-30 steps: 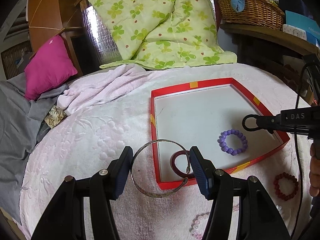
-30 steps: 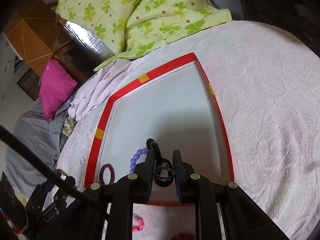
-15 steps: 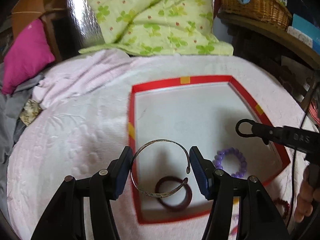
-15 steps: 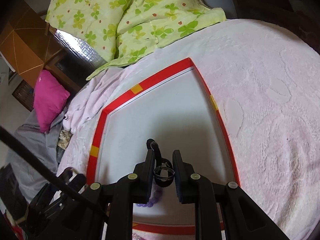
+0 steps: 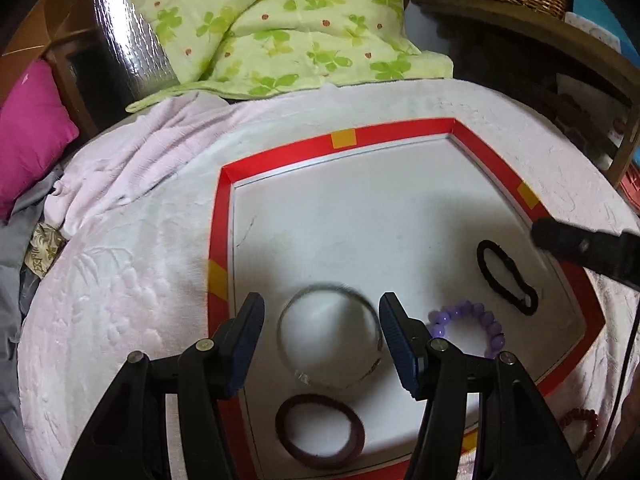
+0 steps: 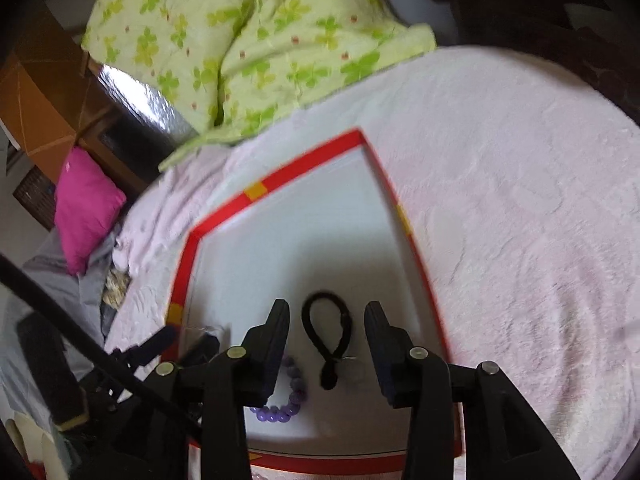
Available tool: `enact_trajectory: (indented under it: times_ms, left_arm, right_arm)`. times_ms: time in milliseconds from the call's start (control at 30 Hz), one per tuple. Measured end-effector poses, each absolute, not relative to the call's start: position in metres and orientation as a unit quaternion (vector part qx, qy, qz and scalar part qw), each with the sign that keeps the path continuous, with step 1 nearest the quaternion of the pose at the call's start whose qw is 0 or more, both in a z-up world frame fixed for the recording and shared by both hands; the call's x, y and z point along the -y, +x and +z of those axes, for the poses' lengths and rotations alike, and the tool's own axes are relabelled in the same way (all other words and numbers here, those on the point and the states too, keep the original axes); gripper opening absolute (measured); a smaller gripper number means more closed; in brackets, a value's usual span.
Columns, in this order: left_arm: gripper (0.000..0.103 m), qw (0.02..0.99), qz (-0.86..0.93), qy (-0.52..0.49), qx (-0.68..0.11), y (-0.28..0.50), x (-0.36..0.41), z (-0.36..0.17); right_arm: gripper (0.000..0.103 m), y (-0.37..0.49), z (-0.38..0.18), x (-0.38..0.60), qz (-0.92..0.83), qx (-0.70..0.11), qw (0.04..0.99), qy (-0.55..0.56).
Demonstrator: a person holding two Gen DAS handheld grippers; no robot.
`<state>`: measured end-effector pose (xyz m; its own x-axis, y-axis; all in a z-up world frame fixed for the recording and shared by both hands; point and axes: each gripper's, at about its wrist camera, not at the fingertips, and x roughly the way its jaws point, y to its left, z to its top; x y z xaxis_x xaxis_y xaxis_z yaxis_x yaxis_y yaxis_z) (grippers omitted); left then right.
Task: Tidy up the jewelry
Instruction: 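Open the left tool over the box while the right releases the hair tie inside, then lift both open tools out of the box toward the remaining bracelets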
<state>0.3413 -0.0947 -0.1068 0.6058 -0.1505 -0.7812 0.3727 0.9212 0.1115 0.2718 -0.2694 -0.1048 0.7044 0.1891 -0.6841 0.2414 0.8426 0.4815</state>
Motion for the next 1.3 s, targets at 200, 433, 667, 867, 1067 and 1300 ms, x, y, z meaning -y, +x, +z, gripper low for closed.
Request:
enact_trajectory:
  times_ms: [200, 433, 667, 867, 1067, 1300]
  left_arm:
    - [0.061, 0.907, -0.13, 0.132, -0.378, 0.315, 0.08, -0.082]
    - [0.065, 0.927, -0.125, 0.121, -0.332, 0.275, 0.066, -0.048]
    - [0.065, 0.936, -0.127, 0.108, -0.311, 0.248, 0.061, -0.028]
    - [0.065, 0.935, -0.125, 0.108, -0.313, 0.233, 0.058, -0.026]
    - [0.065, 0.934, -0.113, 0.11, -0.32, 0.225, 0.055, -0.029]
    - [0.065, 0.933, -0.105, 0.112, -0.326, 0.218, 0.051, -0.033]
  right_arm:
    - [0.042, 0.254, -0.089, 0.269, -0.01, -0.366, 0.891, 0.267]
    - [0.042, 0.226, -0.073, 0.263, 0.006, -0.355, 0.899, 0.256]
    - [0.042, 0.204, -0.062, 0.254, 0.025, -0.352, 0.907, 0.23]
    - [0.042, 0.192, -0.059, 0.256, 0.031, -0.354, 0.907, 0.226]
    - [0.042, 0.184, -0.058, 0.259, 0.04, -0.358, 0.905, 0.226]
    - [0.042, 0.178, -0.06, 0.26, 0.048, -0.365, 0.903, 0.223]
